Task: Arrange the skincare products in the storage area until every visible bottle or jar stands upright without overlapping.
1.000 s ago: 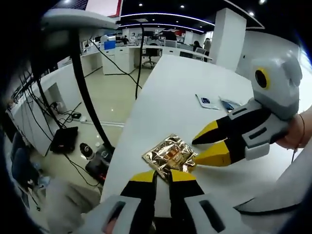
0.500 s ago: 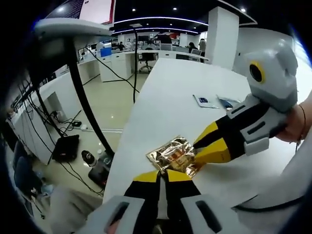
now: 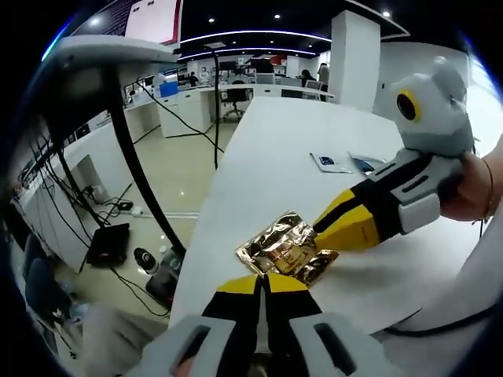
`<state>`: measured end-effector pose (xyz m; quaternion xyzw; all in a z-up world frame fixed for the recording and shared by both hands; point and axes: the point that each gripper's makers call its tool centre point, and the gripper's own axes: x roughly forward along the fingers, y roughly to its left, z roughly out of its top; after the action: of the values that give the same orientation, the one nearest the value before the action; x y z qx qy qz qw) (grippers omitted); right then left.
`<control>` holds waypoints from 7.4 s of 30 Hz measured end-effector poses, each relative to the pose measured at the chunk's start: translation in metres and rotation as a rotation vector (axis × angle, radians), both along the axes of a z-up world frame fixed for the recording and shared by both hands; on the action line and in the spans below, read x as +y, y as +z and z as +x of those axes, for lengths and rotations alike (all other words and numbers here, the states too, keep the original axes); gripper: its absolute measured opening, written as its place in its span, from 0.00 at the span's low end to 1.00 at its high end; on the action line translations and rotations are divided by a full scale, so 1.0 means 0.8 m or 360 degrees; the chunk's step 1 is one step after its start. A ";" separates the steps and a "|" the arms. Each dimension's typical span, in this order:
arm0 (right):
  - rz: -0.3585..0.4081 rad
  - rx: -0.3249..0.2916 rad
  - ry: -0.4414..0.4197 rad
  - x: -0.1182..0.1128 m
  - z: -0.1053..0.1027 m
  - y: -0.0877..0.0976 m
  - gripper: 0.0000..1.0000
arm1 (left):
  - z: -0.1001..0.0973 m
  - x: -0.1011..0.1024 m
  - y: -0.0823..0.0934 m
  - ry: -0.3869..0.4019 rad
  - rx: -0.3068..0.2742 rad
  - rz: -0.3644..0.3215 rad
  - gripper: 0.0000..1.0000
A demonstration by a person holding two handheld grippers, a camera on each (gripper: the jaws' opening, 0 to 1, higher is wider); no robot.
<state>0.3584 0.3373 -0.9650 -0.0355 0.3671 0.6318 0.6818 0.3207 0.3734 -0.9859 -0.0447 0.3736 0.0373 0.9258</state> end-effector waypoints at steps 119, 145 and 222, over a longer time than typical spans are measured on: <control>-0.0285 -0.0200 -0.0546 -0.139 0.081 -0.005 0.01 | 0.118 -0.111 0.015 -0.0492 0.0112 -0.0344 0.00; -0.0236 -0.0321 -0.0456 -0.127 0.081 0.005 0.01 | 0.122 -0.094 0.027 -0.0453 0.0041 -0.0326 0.02; -0.0289 -0.0380 -0.0407 -0.119 0.073 -0.016 0.01 | 0.129 -0.118 0.006 -0.0828 -0.0085 -0.0059 0.14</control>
<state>0.4165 0.2419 -0.9778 -0.1247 0.3405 0.4957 0.7892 0.4241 0.2790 -0.9814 0.0351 0.3485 -0.2101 0.9128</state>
